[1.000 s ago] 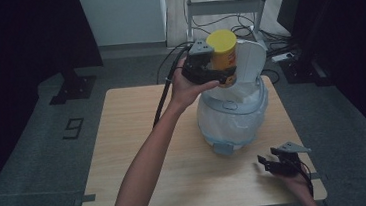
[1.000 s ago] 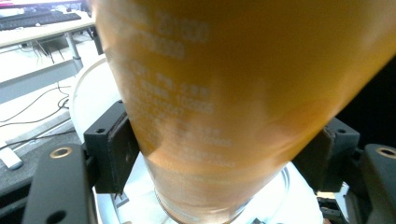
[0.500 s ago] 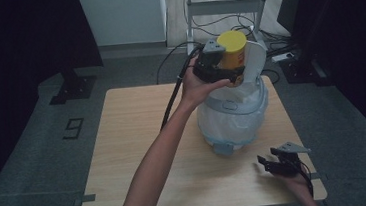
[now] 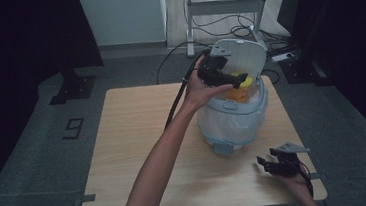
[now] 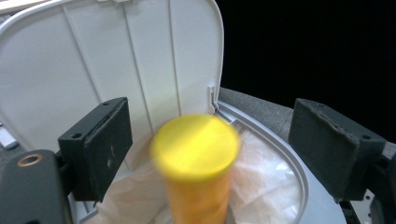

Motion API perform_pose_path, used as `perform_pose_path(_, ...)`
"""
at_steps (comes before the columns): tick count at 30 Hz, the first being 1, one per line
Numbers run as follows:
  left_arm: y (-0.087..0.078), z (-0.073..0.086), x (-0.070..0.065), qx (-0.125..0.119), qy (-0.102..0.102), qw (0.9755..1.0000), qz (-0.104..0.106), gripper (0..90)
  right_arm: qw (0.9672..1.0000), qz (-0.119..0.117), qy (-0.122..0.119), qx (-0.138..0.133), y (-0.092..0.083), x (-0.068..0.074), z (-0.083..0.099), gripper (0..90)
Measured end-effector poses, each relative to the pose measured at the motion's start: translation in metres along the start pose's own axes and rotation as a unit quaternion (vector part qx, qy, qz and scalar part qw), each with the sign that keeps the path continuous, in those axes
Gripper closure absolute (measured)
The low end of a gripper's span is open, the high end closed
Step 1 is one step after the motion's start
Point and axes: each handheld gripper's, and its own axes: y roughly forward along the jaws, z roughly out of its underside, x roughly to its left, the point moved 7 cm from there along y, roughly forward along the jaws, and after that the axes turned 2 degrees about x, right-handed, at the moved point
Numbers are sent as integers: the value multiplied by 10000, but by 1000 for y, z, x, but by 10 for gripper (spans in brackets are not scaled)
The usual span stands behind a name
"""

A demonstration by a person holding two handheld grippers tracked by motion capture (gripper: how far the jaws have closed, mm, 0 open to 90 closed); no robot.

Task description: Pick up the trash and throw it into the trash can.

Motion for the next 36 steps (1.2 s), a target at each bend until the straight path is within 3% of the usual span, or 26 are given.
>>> perform_pose_path(10,-36,15,-4,-195,38,9998,15,146,10000,-6,26,-1,-1,1,0,303)
perform_pose_path(19,-75,45,-2,-296,-8,9995,-103,151,10000,-7,39,-21,-1,3,0,303)
perform_pose_path(25,-101,76,5,-298,-173,9992,-222,158,10000,-3,47,-24,-1,3,0,303)
perform_pose_path(32,-124,123,10,-339,-350,9984,-289,165,10000,9,43,-16,0,2,0,303)
perform_pose_path(36,-133,155,14,-261,-412,9978,-457,168,10000,11,35,8,1,3,1,303)
